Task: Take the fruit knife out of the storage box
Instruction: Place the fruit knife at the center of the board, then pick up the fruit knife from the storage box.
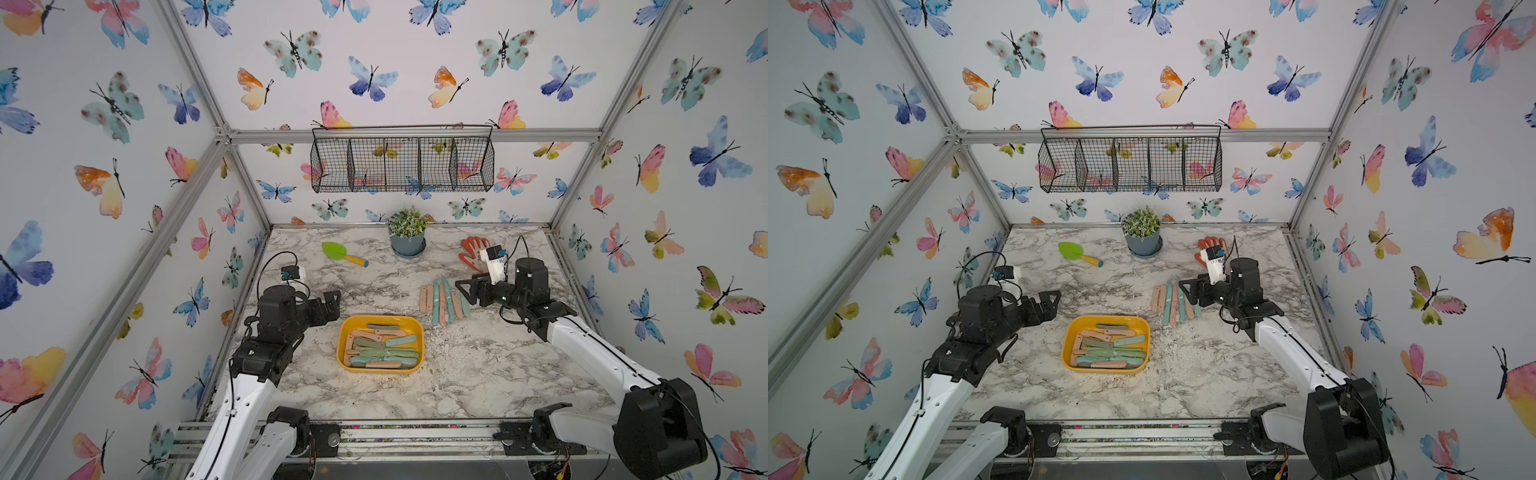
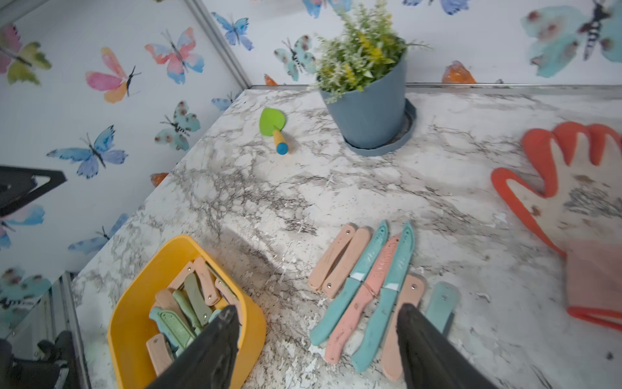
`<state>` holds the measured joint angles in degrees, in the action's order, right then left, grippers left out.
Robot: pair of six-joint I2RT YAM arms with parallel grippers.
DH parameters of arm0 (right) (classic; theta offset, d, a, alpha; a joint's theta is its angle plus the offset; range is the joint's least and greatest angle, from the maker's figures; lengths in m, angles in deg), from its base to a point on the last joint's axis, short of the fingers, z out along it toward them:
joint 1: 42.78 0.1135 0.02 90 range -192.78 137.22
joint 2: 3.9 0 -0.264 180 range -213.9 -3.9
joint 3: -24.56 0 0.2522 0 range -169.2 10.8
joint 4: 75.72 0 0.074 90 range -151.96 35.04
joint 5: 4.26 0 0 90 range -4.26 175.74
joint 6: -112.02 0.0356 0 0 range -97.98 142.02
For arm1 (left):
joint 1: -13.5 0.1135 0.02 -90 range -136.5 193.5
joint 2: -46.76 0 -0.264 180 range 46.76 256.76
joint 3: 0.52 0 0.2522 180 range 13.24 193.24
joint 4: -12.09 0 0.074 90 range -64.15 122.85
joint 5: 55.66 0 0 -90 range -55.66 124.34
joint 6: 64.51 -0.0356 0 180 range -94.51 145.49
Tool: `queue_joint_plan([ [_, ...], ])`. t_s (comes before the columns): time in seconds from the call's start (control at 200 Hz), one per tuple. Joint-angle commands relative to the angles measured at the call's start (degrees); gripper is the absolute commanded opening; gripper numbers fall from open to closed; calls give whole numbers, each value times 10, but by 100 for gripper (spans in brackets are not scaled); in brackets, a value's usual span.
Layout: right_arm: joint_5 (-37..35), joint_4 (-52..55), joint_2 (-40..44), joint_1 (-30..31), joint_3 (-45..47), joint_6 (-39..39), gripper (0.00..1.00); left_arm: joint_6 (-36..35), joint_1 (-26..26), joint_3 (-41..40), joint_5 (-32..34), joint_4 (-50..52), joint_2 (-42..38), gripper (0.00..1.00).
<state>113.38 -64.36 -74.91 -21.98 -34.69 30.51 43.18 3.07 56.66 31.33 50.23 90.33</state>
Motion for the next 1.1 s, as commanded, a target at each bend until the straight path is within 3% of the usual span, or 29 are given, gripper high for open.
queue_joint_plan([
  [0.0,-14,20,-7,58,-27,-67,76,11,4,11,56,17,3,98],
  [0.23,-64,88,-99,204,-109,-157,71,12,6,9,67,17,-1,98],
  [0.521,-168,216,-255,338,-234,-239,63,12,7,10,68,19,-3,98],
  [0.791,-218,283,-339,381,-298,-261,59,12,7,10,70,19,-5,99],
  [1.096,-285,360,-397,389,-346,-271,55,11,7,9,61,18,-3,98],
])
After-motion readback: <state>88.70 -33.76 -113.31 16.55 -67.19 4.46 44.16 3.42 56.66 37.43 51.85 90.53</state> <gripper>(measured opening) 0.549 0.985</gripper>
